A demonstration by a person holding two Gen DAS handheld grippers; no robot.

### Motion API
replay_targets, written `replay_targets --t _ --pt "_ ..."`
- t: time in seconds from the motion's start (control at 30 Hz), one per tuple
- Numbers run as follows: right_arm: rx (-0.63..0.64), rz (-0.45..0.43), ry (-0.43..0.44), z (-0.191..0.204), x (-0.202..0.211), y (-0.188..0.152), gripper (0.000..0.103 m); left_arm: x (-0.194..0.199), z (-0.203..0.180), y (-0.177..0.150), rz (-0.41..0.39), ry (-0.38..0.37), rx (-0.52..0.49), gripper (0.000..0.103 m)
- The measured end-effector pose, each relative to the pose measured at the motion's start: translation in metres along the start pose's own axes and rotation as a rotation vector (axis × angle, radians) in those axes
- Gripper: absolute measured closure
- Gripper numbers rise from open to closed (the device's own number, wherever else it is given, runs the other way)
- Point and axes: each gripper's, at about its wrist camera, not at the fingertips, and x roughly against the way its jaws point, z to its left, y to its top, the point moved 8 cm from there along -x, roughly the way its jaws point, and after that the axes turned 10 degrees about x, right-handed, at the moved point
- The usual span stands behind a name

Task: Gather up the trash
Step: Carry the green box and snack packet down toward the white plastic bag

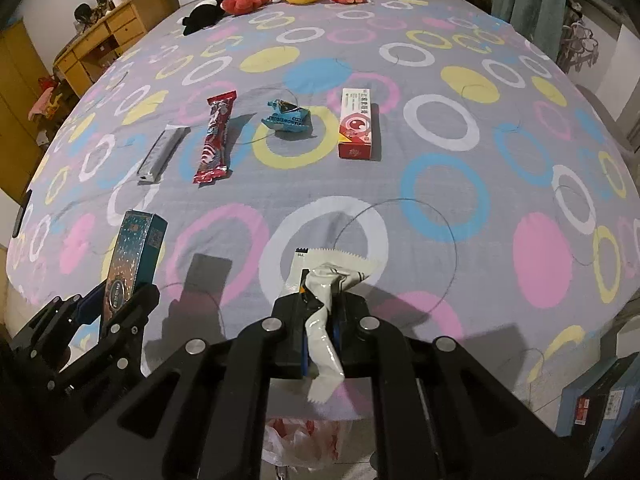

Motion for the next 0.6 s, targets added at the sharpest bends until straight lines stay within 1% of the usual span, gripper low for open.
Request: replay_targets --t 0.37,0.6 --pt "0.014 -0.032 0.006 0.009 0.027 -0.018 0.095 0.020 0.005 -0.015 -0.017 0.010 -0.014 0.067" --pt "0.019 -0.050 0.010 0.014 0.043 -0.030 0.095 0.032 0.006 -0.032 -0.016 0.011 -0.021 0.067"
